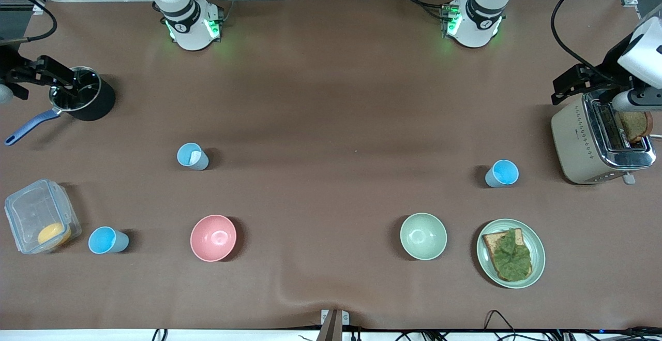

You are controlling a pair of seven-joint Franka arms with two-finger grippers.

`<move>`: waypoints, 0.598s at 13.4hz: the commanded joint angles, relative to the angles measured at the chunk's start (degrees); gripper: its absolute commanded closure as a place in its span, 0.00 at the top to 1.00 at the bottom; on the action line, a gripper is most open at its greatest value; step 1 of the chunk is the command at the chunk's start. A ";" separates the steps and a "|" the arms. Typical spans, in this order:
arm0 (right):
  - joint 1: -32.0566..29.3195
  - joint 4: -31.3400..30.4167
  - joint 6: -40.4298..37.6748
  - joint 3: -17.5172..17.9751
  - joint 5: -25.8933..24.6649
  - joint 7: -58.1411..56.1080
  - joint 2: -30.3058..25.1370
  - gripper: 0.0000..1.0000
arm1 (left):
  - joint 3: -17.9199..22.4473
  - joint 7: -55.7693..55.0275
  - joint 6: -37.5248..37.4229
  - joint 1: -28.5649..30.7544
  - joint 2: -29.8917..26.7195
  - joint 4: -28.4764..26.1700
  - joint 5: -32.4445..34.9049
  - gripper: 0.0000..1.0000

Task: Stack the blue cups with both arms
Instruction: 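Reach the left gripper down to the blue cup beside the toaster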

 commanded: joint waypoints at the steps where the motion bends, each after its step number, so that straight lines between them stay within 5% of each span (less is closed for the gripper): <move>1: -0.14 0.90 -0.98 -0.06 1.05 0.32 0.36 1.00 | -0.41 0.04 -0.80 0.33 -0.13 0.19 1.28 1.00; 8: -0.32 0.90 -1.94 -0.32 2.56 0.23 0.27 1.00 | -0.41 0.04 -0.01 0.51 4.17 -0.69 2.95 1.00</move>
